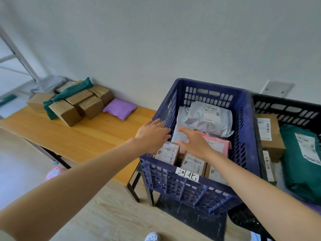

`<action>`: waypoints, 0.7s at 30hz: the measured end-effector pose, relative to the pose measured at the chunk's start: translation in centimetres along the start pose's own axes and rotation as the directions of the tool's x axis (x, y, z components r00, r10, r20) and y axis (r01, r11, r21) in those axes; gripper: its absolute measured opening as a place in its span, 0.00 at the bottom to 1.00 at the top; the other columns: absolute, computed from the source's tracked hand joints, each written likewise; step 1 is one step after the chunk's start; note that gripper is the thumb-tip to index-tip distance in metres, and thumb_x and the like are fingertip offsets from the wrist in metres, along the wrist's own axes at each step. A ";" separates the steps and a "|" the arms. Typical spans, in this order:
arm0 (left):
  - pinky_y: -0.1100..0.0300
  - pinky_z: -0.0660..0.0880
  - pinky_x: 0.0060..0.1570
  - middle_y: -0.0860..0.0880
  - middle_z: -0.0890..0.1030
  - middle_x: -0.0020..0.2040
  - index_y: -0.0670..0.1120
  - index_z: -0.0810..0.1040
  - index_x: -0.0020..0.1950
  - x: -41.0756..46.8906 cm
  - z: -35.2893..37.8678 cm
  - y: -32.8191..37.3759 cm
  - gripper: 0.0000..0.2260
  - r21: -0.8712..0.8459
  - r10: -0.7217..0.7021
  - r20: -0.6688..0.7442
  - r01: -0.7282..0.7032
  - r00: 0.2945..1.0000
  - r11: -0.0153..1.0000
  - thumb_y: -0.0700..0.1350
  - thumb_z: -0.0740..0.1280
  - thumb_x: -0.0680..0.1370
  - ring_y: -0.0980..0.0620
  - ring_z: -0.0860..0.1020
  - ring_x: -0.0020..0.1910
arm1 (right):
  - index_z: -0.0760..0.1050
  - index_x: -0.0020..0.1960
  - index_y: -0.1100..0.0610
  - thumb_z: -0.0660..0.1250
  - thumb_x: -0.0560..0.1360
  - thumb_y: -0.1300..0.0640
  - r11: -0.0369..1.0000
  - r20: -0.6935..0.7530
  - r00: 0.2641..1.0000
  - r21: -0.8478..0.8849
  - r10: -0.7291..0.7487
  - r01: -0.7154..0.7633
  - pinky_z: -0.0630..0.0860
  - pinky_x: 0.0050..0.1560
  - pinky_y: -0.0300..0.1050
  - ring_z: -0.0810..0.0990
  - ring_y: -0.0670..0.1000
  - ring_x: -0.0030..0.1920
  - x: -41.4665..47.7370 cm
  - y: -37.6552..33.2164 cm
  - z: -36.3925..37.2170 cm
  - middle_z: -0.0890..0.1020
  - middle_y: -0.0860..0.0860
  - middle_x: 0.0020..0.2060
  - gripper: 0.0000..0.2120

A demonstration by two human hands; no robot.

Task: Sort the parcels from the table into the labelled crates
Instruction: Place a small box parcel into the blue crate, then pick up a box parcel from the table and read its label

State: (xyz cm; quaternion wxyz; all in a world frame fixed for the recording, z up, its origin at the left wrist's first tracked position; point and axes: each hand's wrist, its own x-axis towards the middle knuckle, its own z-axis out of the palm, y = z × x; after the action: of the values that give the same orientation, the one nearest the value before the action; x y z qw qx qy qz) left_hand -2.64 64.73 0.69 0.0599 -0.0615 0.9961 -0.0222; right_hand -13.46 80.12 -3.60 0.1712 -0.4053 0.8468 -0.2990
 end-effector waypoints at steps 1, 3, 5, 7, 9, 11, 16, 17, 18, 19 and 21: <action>0.48 0.52 0.75 0.47 0.58 0.78 0.52 0.62 0.75 -0.3 -0.4 -0.2 0.20 -0.046 -0.040 -0.028 0.039 0.999 0.998 0.54 0.50 0.84 0.46 0.53 0.78 | 0.62 0.75 0.52 0.65 0.78 0.50 1.000 -0.031 0.999 0.019 -0.014 0.015 0.61 0.73 0.49 0.63 0.48 0.73 0.2 -0.5 -0.2 0.66 0.47 0.74 0.27; 0.49 0.53 0.75 0.47 0.59 0.78 0.52 0.62 0.76 -1.4 -1.2 -1.1 0.20 -0.139 -0.122 -0.073 0.111 0.990 0.984 0.54 0.50 0.84 0.46 0.53 0.77 | 0.63 0.75 0.52 0.64 0.78 0.50 0.998 -0.070 0.997 0.051 -0.042 0.046 0.61 0.72 0.47 0.64 0.47 0.73 0.7 -2.0 0.0 0.67 0.46 0.73 0.27; 0.50 0.55 0.73 0.46 0.61 0.77 0.52 0.62 0.76 -2.4 -2.0 -2.3 0.21 -0.214 -0.187 -0.116 0.159 0.975 0.964 0.54 0.51 0.84 0.46 0.56 0.77 | 0.63 0.75 0.52 0.65 0.78 0.51 0.993 -0.093 0.993 0.086 -0.076 0.084 0.61 0.71 0.45 0.64 0.46 0.73 1.4 -3.7 0.3 0.67 0.46 0.73 0.26; 0.52 0.60 0.70 0.46 0.64 0.75 0.50 0.64 0.75 -3.4 -2.5 -3.6 0.20 -0.269 -0.231 -0.167 0.181 0.959 0.946 0.52 0.53 0.83 0.47 0.60 0.75 | 0.64 0.74 0.53 0.65 0.79 0.52 0.984 -0.117 0.987 0.127 -0.109 0.124 0.62 0.72 0.45 0.65 0.46 0.72 2.2 -5.4 0.7 0.68 0.47 0.73 0.26; 0.54 0.62 0.68 0.48 0.66 0.75 0.49 0.64 0.75 -4.3 -2.7 -5.1 0.20 -0.326 -0.284 -0.183 0.214 0.941 0.921 0.52 0.54 0.83 0.48 0.62 0.74 | 0.64 0.74 0.53 0.65 0.79 0.53 0.976 -0.121 0.984 0.158 -0.131 0.150 0.65 0.72 0.49 0.66 0.47 0.71 3.2 -7.1 1.3 0.69 0.47 0.72 0.25; 0.54 0.63 0.67 0.49 0.66 0.75 0.50 0.63 0.76 -5.1 -2.6 -6.7 0.20 -0.361 -0.336 -0.172 0.258 0.926 0.896 0.52 0.54 0.83 0.48 0.63 0.73 | 0.65 0.74 0.54 0.64 0.79 0.53 0.972 -0.114 0.982 0.162 -0.152 0.170 0.66 0.70 0.51 0.66 0.48 0.71 4.3 -8.8 2.0 0.69 0.49 0.72 0.25; 0.55 0.67 0.62 0.50 0.69 0.72 0.50 0.65 0.75 -7.3 -1.9 -11.7 0.20 -0.443 -0.422 -0.189 0.306 0.887 0.843 0.51 0.54 0.83 0.48 0.68 0.70 | 0.66 0.73 0.57 0.63 0.79 0.53 0.969 -0.110 0.978 0.159 -0.174 0.191 0.67 0.63 0.41 0.68 0.50 0.70 7.5 -13.5 4.8 0.70 0.53 0.70 0.23; 0.54 0.68 0.62 0.50 0.70 0.72 0.50 0.65 0.75 -7.7 -1.7 -12.8 0.20 -0.451 -0.430 -0.191 0.310 0.883 0.837 0.51 0.54 0.83 0.48 0.69 0.69 | 0.66 0.73 0.57 0.63 0.79 0.53 0.968 -0.110 0.977 0.156 -0.181 0.197 0.67 0.63 0.41 0.68 0.50 0.70 8.1 -14.4 5.5 0.71 0.54 0.70 0.23; 0.54 0.68 0.62 0.50 0.69 0.73 0.50 0.64 0.75 -8.1 -1.4 -14.1 0.20 -0.457 -0.437 -0.192 0.314 0.879 0.832 0.51 0.54 0.83 0.48 0.69 0.70 | 0.66 0.73 0.58 0.63 0.79 0.53 0.967 -0.108 0.976 0.151 -0.188 0.203 0.68 0.65 0.43 0.69 0.51 0.70 8.8 -15.4 6.2 0.71 0.54 0.70 0.23; 0.54 0.68 0.63 0.50 0.68 0.73 0.50 0.64 0.75 -8.5 -1.1 -15.4 0.20 -0.463 -0.443 -0.186 0.320 0.877 0.827 0.50 0.54 0.83 0.48 0.68 0.70 | 0.66 0.73 0.58 0.64 0.79 0.53 0.967 -0.110 0.976 0.149 -0.189 0.204 0.69 0.66 0.46 0.69 0.52 0.69 9.5 -16.3 7.0 0.71 0.54 0.70 0.24; 0.55 0.67 0.65 0.51 0.66 0.75 0.50 0.63 0.76 -9.2 -0.6 -18.3 0.20 -0.475 -0.451 -0.170 0.328 0.876 0.817 0.50 0.54 0.83 0.49 0.66 0.72 | 0.67 0.72 0.59 0.64 0.79 0.53 0.971 -0.124 0.977 0.141 -0.176 0.193 0.69 0.65 0.47 0.71 0.52 0.68 11.1 -18.1 8.7 0.72 0.54 0.69 0.24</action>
State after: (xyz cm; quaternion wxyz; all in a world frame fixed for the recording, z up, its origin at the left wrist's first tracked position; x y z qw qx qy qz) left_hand 8.55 47.73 3.27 -0.0999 -0.2736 0.9398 0.1787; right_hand -5.04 59.24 0.94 0.1261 -0.4508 0.7882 -0.3995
